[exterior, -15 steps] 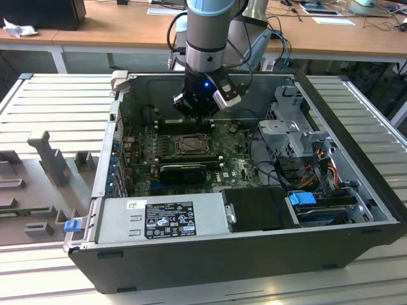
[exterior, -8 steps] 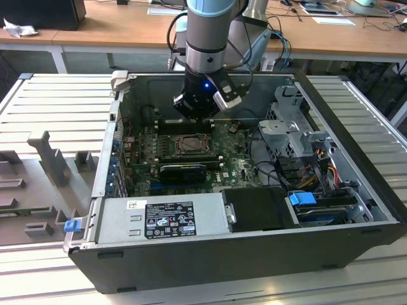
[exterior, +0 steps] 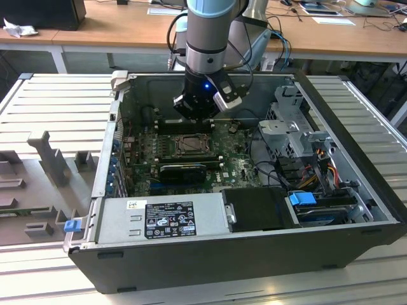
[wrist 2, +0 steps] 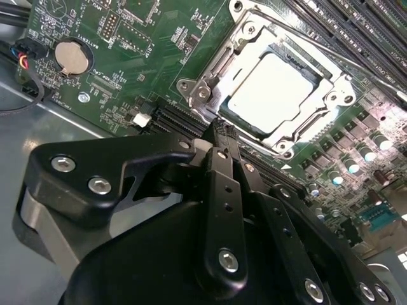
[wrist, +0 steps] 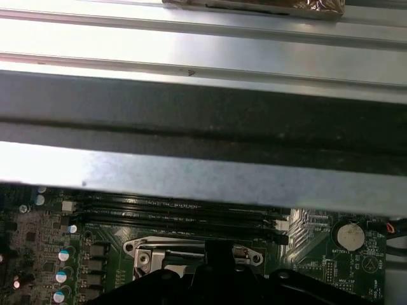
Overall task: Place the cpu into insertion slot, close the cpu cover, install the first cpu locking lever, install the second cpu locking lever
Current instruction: 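Install the second cpu locking lever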
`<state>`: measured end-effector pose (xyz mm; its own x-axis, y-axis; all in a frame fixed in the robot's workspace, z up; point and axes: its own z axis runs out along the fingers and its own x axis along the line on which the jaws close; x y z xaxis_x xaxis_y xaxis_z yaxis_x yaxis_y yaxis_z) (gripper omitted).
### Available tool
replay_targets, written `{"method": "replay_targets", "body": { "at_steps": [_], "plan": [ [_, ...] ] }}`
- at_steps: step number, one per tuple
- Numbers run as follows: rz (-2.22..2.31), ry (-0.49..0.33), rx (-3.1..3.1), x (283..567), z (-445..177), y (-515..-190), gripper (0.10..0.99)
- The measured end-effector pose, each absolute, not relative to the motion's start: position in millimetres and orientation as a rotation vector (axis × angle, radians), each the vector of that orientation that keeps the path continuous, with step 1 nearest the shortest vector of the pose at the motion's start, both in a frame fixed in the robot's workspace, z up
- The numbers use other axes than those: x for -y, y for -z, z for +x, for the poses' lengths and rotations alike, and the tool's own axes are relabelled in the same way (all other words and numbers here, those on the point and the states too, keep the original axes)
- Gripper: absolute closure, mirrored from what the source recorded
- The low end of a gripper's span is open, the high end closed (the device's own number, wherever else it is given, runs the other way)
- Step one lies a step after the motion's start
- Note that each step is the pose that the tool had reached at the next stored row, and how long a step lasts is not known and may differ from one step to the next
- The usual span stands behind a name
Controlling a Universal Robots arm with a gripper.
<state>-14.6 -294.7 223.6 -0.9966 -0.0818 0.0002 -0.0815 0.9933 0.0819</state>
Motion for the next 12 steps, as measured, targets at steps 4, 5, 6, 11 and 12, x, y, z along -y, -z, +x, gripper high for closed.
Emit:
{"method": "replay_targets", "body": {
  "at_steps": [4,5,6,11,12],
  "plan": [
    [0.128,0.129,3.133,296.0,-14.6,-223.6,0.980],
    [0.128,0.128,3.133,296.1,-14.6,-223.6,0.980],
    [0.128,0.128,3.133,296.4,-14.6,-223.5,0.980],
    [0.128,0.129,3.133,298.9,-14.6,-223.4,0.980],
    [0.128,0.128,3.133,299.0,-14.6,-223.6,0.980]
  ]
}}
